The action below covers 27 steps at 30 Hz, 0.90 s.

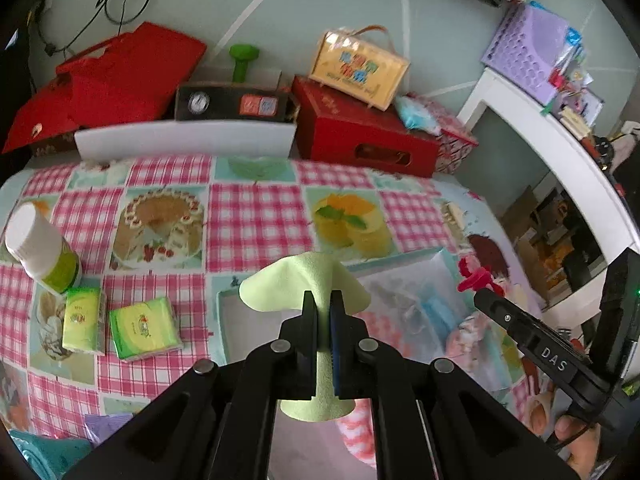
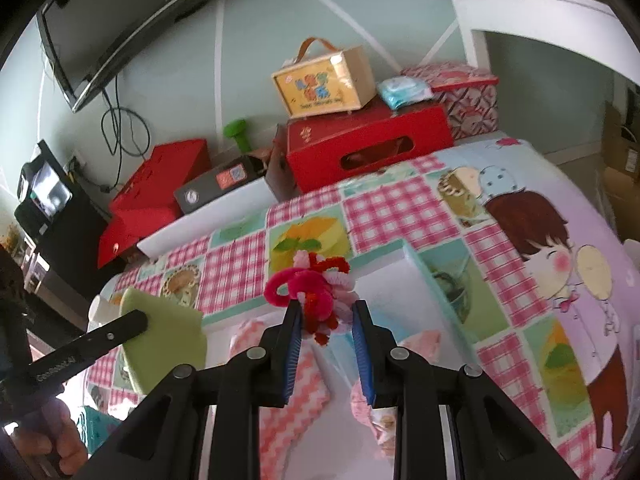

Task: Organize soft objects
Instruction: 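Lower the green cloth into the tray with the left tool while the right tool lowers the red toy there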

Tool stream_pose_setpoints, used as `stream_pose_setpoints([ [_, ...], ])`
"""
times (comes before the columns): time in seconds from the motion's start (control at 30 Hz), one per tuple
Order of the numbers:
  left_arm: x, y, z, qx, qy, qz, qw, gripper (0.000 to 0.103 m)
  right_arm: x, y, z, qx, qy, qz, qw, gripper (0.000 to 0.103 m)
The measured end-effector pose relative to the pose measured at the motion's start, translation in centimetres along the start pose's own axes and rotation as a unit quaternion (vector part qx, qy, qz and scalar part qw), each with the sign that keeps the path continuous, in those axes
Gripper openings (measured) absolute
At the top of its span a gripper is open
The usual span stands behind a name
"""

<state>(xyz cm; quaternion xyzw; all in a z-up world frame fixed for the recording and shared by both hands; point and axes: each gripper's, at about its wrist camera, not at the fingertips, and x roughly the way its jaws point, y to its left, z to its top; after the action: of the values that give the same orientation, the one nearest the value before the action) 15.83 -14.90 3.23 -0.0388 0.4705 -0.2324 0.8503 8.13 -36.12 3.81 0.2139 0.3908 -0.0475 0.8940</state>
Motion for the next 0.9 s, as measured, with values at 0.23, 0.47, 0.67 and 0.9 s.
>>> stream_pose_setpoints([
  [0.23,3.8,2.5,-1.6,-0.031,0.052,0.023,0.9979,0.005,3.6,1.1,-1.1,-0.014,0.053,0.002,0.998,0.027],
  [0.47,5.4,3.3,-2.6,-0.041,0.083,0.037,0.9951,0.005,5.1,1.7,-1.9,-0.027,0.08,-0.009,0.996,0.027],
  [0.67,6.3,2.8,-3.0,-0.03,0.103,0.051,0.9929,0.005,5.8,1.7,-2.3,-0.033,0.094,-0.029,0.995,0.027],
  [0.9,6.3,2.7,-3.1,-0.019,0.103,0.063,0.9926,0.005,6.4,1.8,-2.7,-0.043,0.11,-0.048,0.992,0.027],
])
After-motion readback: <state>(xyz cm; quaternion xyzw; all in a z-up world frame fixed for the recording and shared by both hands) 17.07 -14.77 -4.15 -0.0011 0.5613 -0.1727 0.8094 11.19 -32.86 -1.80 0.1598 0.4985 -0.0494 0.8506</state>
